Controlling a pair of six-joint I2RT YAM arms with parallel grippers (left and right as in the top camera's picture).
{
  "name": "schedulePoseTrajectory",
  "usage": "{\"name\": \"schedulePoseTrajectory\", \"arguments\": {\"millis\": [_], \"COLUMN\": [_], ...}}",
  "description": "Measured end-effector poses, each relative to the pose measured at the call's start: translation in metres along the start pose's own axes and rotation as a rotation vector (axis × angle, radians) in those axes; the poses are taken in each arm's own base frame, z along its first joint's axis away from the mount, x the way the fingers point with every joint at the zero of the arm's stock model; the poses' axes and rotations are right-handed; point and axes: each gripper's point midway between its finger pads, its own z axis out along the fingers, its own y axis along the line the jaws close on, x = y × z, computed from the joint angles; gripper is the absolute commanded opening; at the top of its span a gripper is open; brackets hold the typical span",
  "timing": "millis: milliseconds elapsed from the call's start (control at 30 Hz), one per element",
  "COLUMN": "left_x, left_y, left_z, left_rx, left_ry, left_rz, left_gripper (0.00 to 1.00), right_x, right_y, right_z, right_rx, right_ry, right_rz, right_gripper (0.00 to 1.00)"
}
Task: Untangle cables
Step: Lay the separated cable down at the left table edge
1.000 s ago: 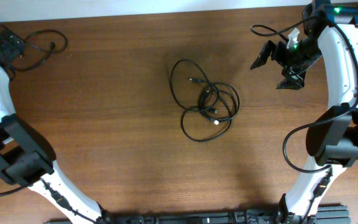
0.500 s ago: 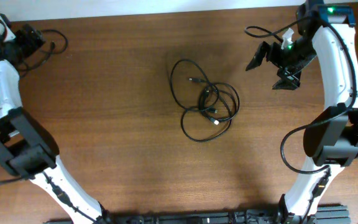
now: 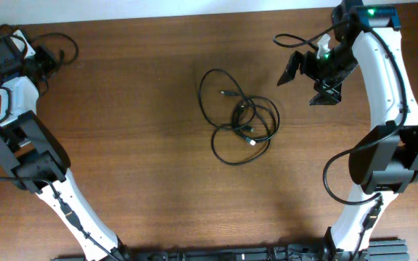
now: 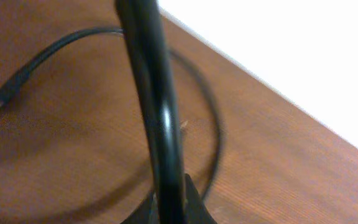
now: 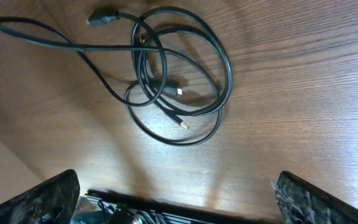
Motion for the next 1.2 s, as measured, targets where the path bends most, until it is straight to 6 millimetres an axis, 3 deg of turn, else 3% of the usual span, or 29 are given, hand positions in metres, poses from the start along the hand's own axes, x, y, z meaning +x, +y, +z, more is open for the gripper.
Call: {"name": "schedulePoseTrajectory", "arguments": {"millis": [100,167,233,333,367,433,533,567,600,667,700,800,900,933,1000,1033,1067,1100,1133,1200], "left_x": [-0.012,-0.031,-0.059,-0.084,-0.094,-0.09,-0.064,-0.054,-0.036,-0.013,-0.001,0.018,0.019,0.018,0.014,0.012,0.005,-0.005,-0.009,-0.02], "left_y": [-0.023,-0.044,-0.07,-0.1,-0.115,-0.118,-0.094,-0.082,-0.061,-0.03,-0.01,0.026,0.048,0.053,0.06,0.061,0.06,0.055,0.053,0.046], "left_z": [-0.003,-0.012,-0.031,-0.064,-0.083,-0.089,-0.08,-0.075,-0.067,-0.058,-0.054,-0.05,-0.052,-0.054,-0.058,-0.059,-0.062,-0.063,-0.064,-0.064], "left_rx": [0.139,0.274,0.429,0.556,0.603,0.574,0.395,0.333,0.217,0.062,-0.026,-0.156,-0.197,-0.199,-0.195,-0.186,-0.17,-0.152,-0.145,-0.122], "left_ry": [-0.031,-0.085,-0.168,-0.205,-0.209,-0.139,-0.009,0.019,0.068,0.121,0.15,0.193,0.192,0.189,0.182,0.177,0.163,0.143,0.134,0.106], "left_rz": [-0.031,-0.033,0.019,0.047,0.057,-0.012,-0.135,-0.147,-0.157,-0.147,-0.139,-0.129,-0.133,-0.136,-0.143,-0.145,-0.139,-0.13,-0.124,-0.105], "left_gripper": [0.0,0.0,0.0,0.0,0.0,0.0,0.0,0.07,0.28,0.81,0.99,0.99,0.99,0.97,0.79,0.77,0.8,0.92,0.96,0.98], "right_x": [0.002,0.004,0.006,0.007,0.007,0.007,0.008,0.008,0.008,0.008,0.008,0.008,0.007,0.007,0.006,0.006,0.006,0.006,0.006,0.006], "right_y": [0.004,0.006,0.009,0.01,0.01,0.01,0.01,0.01,0.01,0.01,0.01,0.01,0.01,0.01,0.01,0.01,0.01,0.011,0.011,0.011], "right_z": [0.002,0.004,0.005,0.006,0.006,0.006,0.006,0.006,0.006,0.006,0.006,0.006,0.006,0.006,0.006,0.006,0.006,0.006,0.006,0.006], "right_rx": [0.003,0.005,0.006,0.007,0.007,0.008,0.009,0.01,0.01,0.01,0.01,0.009,0.008,0.007,0.007,0.007,0.007,0.006,0.006,0.006], "right_ry": [0.005,0.01,0.013,0.015,0.015,0.015,0.02,0.02,0.02,0.02,0.02,0.019,0.016,0.014,0.013,0.013,0.012,0.011,0.011,0.011], "right_rz": [-0.011,-0.019,-0.027,-0.032,-0.031,-0.031,-0.029,-0.029,-0.029,-0.029,-0.03,-0.03,-0.032,-0.033,-0.033,-0.034,-0.034,-0.034,-0.035,-0.034], "right_gripper": [0.98,0.98,0.98,0.98,0.98,0.98,0.98,0.98,0.98,0.98,0.98,0.98,0.98,0.98,0.98,0.98,0.98,0.98,0.98,0.98]}}
